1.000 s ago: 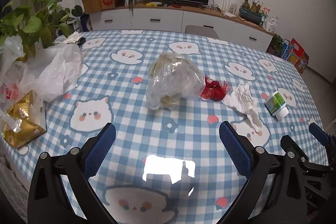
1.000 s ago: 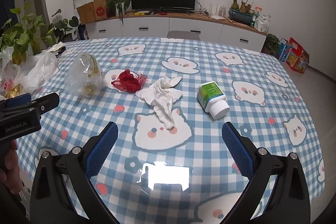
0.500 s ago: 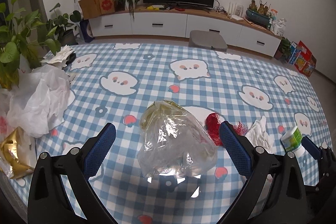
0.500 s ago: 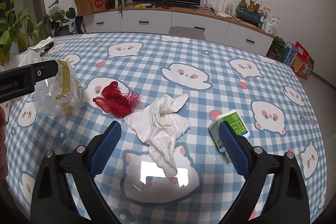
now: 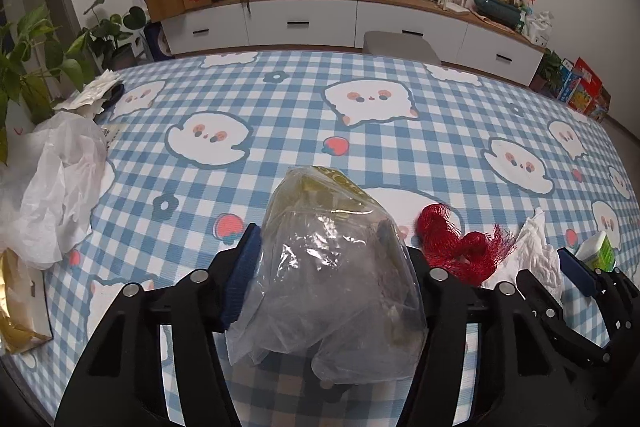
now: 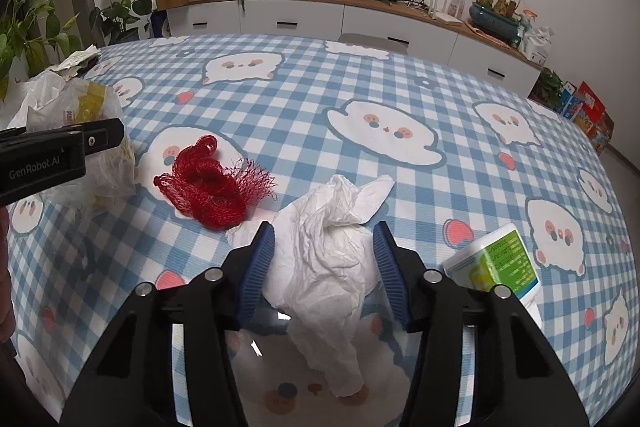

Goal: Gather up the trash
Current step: 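Grasp the clear plastic bag with the left tool while the right tool grasps the white tissue, then carry the clear plastic bag and white tissue over the trash bin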

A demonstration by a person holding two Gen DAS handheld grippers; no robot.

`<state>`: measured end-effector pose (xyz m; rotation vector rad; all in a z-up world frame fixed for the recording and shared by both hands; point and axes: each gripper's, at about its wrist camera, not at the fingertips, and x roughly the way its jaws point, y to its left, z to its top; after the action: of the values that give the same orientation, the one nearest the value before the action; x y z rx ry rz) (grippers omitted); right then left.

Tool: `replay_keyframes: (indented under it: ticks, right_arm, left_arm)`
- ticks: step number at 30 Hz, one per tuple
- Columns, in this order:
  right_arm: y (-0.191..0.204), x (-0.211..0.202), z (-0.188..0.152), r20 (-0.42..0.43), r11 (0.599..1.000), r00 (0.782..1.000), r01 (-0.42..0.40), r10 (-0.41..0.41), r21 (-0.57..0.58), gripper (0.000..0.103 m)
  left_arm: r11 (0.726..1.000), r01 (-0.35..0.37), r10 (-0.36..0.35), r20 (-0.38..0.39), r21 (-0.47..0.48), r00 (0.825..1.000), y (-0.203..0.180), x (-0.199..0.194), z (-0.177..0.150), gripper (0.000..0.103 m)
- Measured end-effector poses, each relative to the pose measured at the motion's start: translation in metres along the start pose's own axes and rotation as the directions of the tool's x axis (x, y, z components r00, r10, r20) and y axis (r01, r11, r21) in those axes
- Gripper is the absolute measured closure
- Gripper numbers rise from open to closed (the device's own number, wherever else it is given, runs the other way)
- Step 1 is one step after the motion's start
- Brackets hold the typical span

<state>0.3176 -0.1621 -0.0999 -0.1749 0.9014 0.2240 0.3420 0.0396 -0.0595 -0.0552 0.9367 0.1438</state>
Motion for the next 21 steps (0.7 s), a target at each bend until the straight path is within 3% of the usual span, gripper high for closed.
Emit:
replay_keyframes:
  ticks: [5, 12, 21]
  right_arm:
    - [0.005, 0.004, -0.004, -0.015, 1.0, 1.0, -0.004, 0.004, -0.013, 0.078]
    - [0.009, 0.002, -0.006, -0.018, 1.0, 1.0, -0.006, 0.005, -0.03, 0.095]
    - [0.006, -0.002, -0.007, -0.022, 1.0, 1.0, 0.003, -0.003, -0.018, 0.097]
  left_arm:
    - [1.0, -0.011, 0.011, 0.004, 0.019, 1.0, -0.008, 0.001, -0.004, 0.062]
    - [0.998, -0.044, 0.043, 0.029, 0.042, 0.999, -0.016, 0.0, -0.008, 0.068]
    - [0.998, -0.043, 0.041, 0.043, 0.039, 0.998, -0.017, -0.005, -0.01, 0.07]
